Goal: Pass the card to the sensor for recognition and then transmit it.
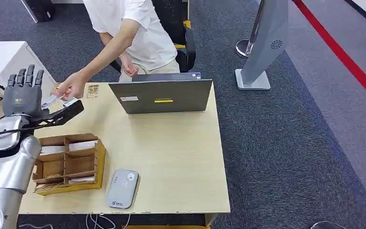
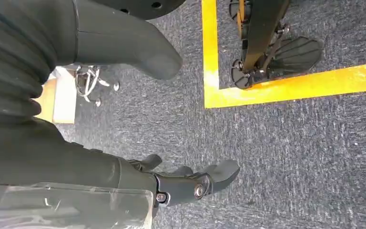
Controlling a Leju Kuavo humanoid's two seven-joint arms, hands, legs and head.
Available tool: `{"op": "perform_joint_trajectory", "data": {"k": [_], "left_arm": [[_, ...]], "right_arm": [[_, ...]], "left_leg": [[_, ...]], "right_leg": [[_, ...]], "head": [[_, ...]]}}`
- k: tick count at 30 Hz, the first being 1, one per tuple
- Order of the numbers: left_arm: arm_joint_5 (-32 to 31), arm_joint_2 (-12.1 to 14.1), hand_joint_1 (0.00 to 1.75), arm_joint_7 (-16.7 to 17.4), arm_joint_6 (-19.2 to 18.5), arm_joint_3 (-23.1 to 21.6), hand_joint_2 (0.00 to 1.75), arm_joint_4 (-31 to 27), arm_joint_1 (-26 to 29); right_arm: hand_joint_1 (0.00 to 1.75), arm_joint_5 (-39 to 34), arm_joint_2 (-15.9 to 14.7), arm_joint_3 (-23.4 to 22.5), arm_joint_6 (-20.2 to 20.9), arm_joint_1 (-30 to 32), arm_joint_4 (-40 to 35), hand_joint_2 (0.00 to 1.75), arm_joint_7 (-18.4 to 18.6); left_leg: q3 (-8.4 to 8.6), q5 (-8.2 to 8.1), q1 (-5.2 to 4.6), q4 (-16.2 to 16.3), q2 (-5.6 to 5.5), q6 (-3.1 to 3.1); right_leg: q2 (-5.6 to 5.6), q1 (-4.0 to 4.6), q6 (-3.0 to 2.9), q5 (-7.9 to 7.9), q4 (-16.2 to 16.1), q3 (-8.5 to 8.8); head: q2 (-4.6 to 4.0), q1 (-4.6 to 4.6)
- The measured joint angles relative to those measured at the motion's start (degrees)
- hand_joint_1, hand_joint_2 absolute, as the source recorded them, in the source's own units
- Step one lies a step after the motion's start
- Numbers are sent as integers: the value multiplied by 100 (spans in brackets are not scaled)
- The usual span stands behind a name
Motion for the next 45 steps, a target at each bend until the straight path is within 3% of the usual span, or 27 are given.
{"op": "perform_joint_trajectory", "data": {"k": [1,2,20,45], "left_arm": [[2,4,2,0,-2,-15,175,-7,21],[11,7,175,0,-2,-33,175,-26,39],[352,46,175,-155,-160,-192,175,-612,336],[409,59,175,-175,0,-258,175,-887,582]], "right_arm": [[0,0,0,13,2,-2,0,175,-2],[0,0,0,24,2,-1,0,175,-2],[0,-42,13,66,-9,-9,0,175,-35],[0,-61,46,88,-24,-9,0,175,-33]], "left_leg": [[0,0,0,0,0,0],[0,0,0,0,0,0],[-1,0,0,0,-1,0],[0,0,0,0,-1,0]], "right_leg": [[0,0,0,0,0,0],[0,0,0,0,0,0],[-1,0,0,0,0,0],[-1,0,1,0,0,-1]], "head": [[0,0],[0,0],[0,0],[0,0]]}}
